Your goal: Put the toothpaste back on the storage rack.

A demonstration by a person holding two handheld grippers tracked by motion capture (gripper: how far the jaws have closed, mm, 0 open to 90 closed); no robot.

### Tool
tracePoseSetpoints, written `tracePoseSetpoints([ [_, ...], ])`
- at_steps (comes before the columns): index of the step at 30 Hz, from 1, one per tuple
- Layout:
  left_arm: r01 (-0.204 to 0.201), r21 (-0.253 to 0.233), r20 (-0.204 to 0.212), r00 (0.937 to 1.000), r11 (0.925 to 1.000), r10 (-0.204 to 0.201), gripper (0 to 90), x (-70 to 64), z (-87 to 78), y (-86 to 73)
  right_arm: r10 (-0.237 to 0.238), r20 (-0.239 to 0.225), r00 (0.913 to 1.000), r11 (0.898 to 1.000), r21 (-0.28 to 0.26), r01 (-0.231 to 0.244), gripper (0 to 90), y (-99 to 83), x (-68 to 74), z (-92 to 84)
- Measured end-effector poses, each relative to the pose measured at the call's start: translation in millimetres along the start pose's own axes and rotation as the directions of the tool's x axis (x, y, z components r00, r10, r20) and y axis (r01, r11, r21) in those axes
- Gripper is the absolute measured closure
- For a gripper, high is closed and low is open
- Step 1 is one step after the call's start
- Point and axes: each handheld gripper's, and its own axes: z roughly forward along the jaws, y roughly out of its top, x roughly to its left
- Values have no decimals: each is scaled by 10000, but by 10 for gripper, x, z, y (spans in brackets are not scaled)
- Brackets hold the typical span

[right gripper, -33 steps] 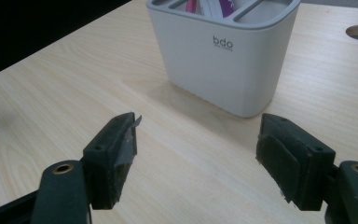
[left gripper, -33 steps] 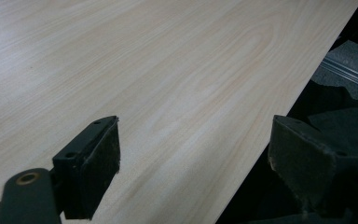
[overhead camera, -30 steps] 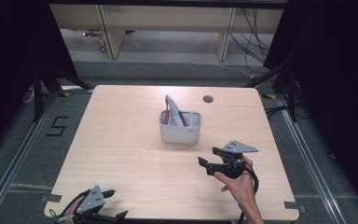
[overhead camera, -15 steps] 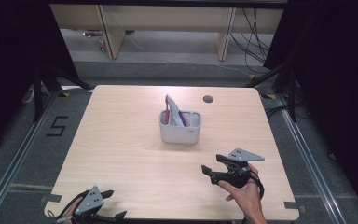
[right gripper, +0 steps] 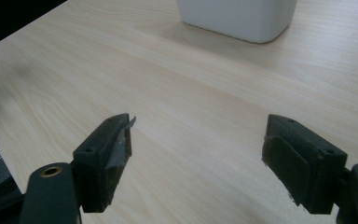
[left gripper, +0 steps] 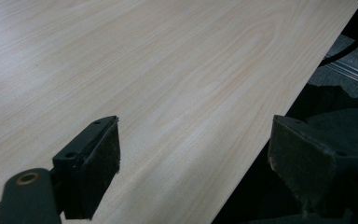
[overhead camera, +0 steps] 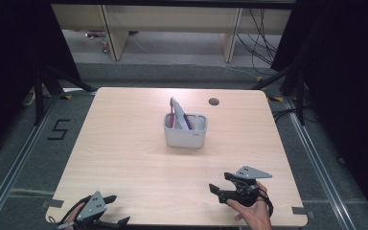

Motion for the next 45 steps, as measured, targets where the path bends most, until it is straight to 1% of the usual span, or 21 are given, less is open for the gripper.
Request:
tracePoseSetpoints([
  [2, 32, 41, -44, 10000, 10000, -32, 160, -4, -3, -8, -167, -129, 9998, 9998, 95, 169, 239, -9, -3, -9],
  [3, 53, 32, -40, 10000, 10000, -53, 160, -5, -3, -13, 287, -44, 9996, 9995, 154, -286, 236, -22, 41, -25],
  [5, -81, 31, -54, 10000, 10000, 81, 160, 7, -2, -21, -231, 101, 9997, 9997, 116, 230, 232, -30, 18, -32],
  [7, 56, -13, -55, 10000, 10000, -56, 160, -6, -5, -17, 137, 71, 9999, 9998, 163, -138, 229, -56, 56, -33],
  [9, -71, 50, -102, 9999, 10000, 71, 160, 0, -10, -17, -228, 87, 9997, 9996, 150, 227, 223, -72, 52, -45],
  [14, -21, -11, -56, 10000, 10000, 21, 160, -3, -14, -21, -238, 63, 9997, 9995, 213, 237, 206, -131, 86, -54],
  [16, -44, 7, -50, 10000, 10000, 44, 160, -3, -14, -20, -149, -141, 9998, 9995, 293, 153, 195, -148, 95, -63],
  [17, 10, -45, -43, 10000, 10000, -10, 160, -9, -9, -20, 182, 82, 9998, 9987, 482, -186, 195, -161, 135, -91],
  [18, -111, 61, -88, 9999, 9999, 111, 160, -1, -15, -18, -247, 197, 9995, 9993, 297, 241, 195, -171, 114, -91],
  [19, -227, 41, -102, 9997, 9997, 227, 160, 6, -14, -22, -210, -97, 9997, 9992, 325, 213, 196, -185, 113, -79],
  [20, -204, 21, -103, 9997, 9998, 204, 160, 3, -14, -20, 41, 33, 10000, 9993, 375, -43, 196, -203, 138, -96],
  [21, -152, -18, -95, 9998, 9999, 152, 160, 0, -12, -21, -204, -147, 9997, 9988, 449, 210, 195, -211, 117, -96],
  [24, -134, -52, -73, 9999, 9999, 133, 160, 0, -12, -23, -269, 166, 9995, 9980, 571, 259, 190, -255, 125, -126],
  [29, -100, -5, 6, 9999, 9999, 100, 160, -9, -5, -23, 209, 204, 9996, 9967, 776, -224, 188, -324, 174, -197],
  [31, -108, 5, -50, 9999, 9999, 108, 160, -9, -9, -22, -232, 132, 9996, 9978, 625, 224, 189, -351, 149, -195],
  [36, -138, 108, -48, 9999, 9998, 139, 160, -8, -15, -18, -517, 530, 9973, 9954, 838, 472, 190, -414, 179, -233],
  [38, -122, 21, -44, 9999, 9999, 122, 160, -8, -9, -22, -158, 475, 9987, 9945, 1046, 107, 191, -440, 214, -248],
  [39, -127, -2, -37, 9999, 9999, 127, 160, -4, -8, -24, -564, 580, 9967, 9945, 914, 510, 191, -447, 193, -251],
  [41, -263, 87, -92, 9996, 9996, 264, 160, 9, -15, -22, -419, 294, 9987, 9948, 945, 390, 191, -470, 211, -252],
  [44, -101, 59, 21, 9999, 9999, 100, 160, -6, -8, -22, -200, 370, 9991, 9945, 1035, 161, 190, -506, 267, -259],
  [45, -84, 81, 54, 10000, 9999, 84, 160, -10, -9, -21, -422, 320, 9986, 9941, 1017, 387, 189, -513, 261, -264],
])
